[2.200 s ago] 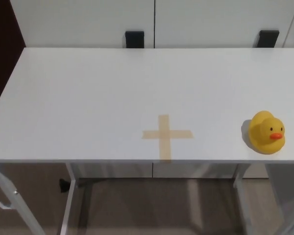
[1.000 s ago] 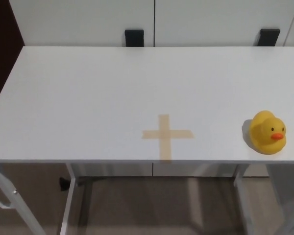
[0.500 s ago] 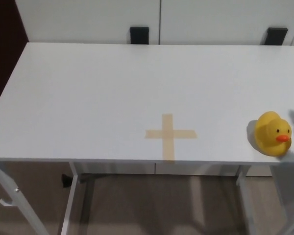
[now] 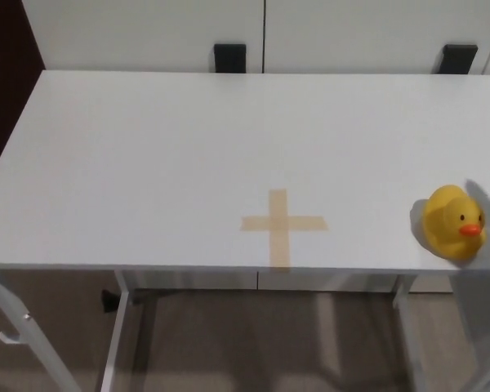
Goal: The robot uses its right hand to push the yellow duck toy to the center of the white desk.
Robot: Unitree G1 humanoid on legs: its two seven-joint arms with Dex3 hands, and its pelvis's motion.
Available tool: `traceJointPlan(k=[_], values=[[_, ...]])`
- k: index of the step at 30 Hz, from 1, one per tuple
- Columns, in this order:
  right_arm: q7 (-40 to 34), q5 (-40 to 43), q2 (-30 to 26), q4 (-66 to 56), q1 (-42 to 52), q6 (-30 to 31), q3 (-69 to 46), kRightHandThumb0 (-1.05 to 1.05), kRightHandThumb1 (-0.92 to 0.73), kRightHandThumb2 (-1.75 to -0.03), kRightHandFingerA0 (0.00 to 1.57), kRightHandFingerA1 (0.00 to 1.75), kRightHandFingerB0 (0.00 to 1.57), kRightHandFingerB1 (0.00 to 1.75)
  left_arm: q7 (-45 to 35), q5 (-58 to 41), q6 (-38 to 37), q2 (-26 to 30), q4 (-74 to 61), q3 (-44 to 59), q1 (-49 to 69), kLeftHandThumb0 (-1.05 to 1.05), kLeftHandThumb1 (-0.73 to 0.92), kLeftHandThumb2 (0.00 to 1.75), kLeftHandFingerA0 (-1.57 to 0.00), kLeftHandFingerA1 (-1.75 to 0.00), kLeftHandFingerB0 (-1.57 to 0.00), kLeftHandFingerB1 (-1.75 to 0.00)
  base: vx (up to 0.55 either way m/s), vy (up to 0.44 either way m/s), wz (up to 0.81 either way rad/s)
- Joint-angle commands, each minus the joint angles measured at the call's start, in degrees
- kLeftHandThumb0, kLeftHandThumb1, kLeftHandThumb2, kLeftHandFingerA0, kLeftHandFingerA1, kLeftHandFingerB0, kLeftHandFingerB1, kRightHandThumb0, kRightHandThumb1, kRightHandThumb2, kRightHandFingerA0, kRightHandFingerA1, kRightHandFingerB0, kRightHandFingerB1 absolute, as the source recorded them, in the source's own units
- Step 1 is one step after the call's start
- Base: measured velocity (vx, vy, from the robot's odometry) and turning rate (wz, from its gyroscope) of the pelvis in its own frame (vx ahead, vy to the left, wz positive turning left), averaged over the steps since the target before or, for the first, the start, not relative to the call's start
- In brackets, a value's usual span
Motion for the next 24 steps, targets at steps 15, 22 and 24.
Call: traceJointPlan(k=[15, 22, 24], values=[[0.2, -3.9, 7.4, 10.0, -2.4, -5.3, 3.6, -0.81, -0.92, -0.80, 0.26, 0.46, 0.17, 0.38, 0.6, 0.2, -5.2, 0.9, 0.2, -1.4, 0.0, 0.06, 0.37, 1.10, -1.15, -1.31, -1.13, -1.19, 0.00, 0.000, 0.00], [1.4, -2.2, 9.9, 12.5, -3.4, -5.0, 2.7, -0.82, -0.91, -0.71, 0.31, 0.47, 0.25, 0.40, 0.5, 0.6, -5.8, 0.5, 0.3, -2.0, 0.3, 0.00, 0.28, 0.95, -1.24, -1.20, -1.15, -1.12, 0.00, 0.000, 0.00], [1.3, -2.2, 10.4, 13.2, -3.7, -4.6, 2.5, -0.83, -0.88, -0.72, 0.35, 0.47, 0.27, 0.40, 0.7, 0.6, -5.5, 0.5, 0.4, -2.1, 0.2, -0.01, 0.33, 0.82, -1.11, -1.31, -1.10, -1.18, 0.00, 0.000, 0.00]])
